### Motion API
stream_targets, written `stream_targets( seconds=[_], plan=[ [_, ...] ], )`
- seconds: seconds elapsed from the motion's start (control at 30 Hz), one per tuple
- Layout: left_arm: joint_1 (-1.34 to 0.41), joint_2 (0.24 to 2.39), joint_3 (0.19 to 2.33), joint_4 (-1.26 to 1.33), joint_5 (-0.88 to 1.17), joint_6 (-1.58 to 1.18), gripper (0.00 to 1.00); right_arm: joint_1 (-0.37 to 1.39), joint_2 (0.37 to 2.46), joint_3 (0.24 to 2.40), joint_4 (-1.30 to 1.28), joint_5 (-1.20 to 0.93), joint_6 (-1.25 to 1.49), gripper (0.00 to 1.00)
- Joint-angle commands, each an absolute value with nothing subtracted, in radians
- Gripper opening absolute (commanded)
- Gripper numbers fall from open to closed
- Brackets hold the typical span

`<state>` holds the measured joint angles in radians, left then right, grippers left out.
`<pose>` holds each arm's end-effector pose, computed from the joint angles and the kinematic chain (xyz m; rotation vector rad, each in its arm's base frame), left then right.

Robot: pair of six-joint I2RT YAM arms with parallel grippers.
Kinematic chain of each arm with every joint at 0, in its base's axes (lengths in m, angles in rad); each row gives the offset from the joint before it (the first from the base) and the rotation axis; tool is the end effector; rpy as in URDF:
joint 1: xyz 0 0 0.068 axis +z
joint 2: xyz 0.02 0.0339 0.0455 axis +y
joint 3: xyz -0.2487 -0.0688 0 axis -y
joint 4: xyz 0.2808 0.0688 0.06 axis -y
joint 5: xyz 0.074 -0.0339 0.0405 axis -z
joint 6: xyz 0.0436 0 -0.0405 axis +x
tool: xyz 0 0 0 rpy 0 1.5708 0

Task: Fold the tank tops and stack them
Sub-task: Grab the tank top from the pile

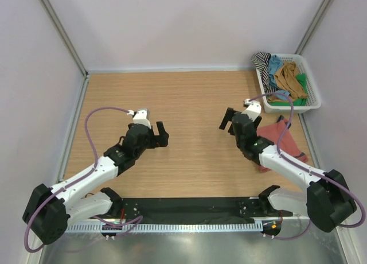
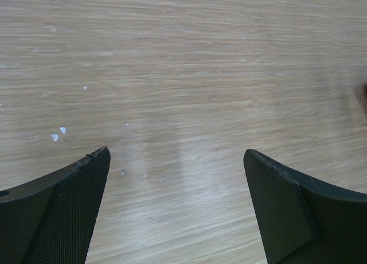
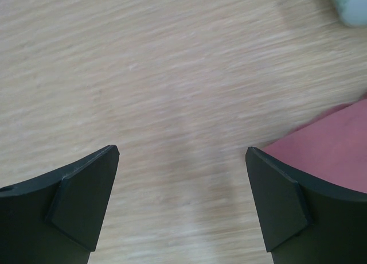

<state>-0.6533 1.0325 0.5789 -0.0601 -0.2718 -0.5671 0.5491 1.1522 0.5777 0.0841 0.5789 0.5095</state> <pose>0.2233 -0.1562 0.2009 -0.0767 2.0958 -0.4653 0.2553 0.1282 0.1865 0.3090 1.9528 0.0890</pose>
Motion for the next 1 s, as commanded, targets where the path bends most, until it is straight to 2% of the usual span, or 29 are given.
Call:
stream_targets(
  seconds=[0.0,0.13,0.27,0.3,0.57,0.63,0.7,0.73,0.97],
  plan=[
    [-0.653,0.97,0.551,-0.008,-0.311,-0.572,1.0,0.404,1.123,0.748,-0.139,0.561,0.561,0.98],
    [-0.655,0.942,0.529,-0.006,-0.292,-0.574,0.99,0.169,1.152,0.93,-0.235,0.434,0.601,0.91],
    [-0.655,0.972,0.529,0.028,-0.262,-0.572,1.0,0.052,1.333,1.155,-0.311,0.39,0.618,0.82],
    [-0.653,0.983,0.529,0.037,-0.259,-0.568,0.99,0.035,1.418,1.205,-0.357,0.373,0.627,0.77],
    [-0.655,1.072,0.56,0.054,-0.23,-0.551,1.0,-0.067,1.758,1.589,-0.426,0.459,0.637,0.77],
    [-0.655,1.078,0.566,0.058,-0.224,-0.549,1.0,-0.093,1.883,1.728,-0.475,0.46,0.637,0.75],
    [-0.655,1.088,0.571,0.069,-0.209,-0.551,1.0,-0.118,1.965,1.825,-0.526,0.456,0.63,0.66],
    [-0.655,1.091,0.571,0.071,-0.201,-0.551,1.0,-0.124,2.008,1.9,-0.534,0.457,0.635,0.66],
    [-0.655,1.094,0.569,0.077,-0.189,-0.555,1.0,-0.175,2.261,2.169,-0.581,0.437,0.673,0.7]
  ],
)
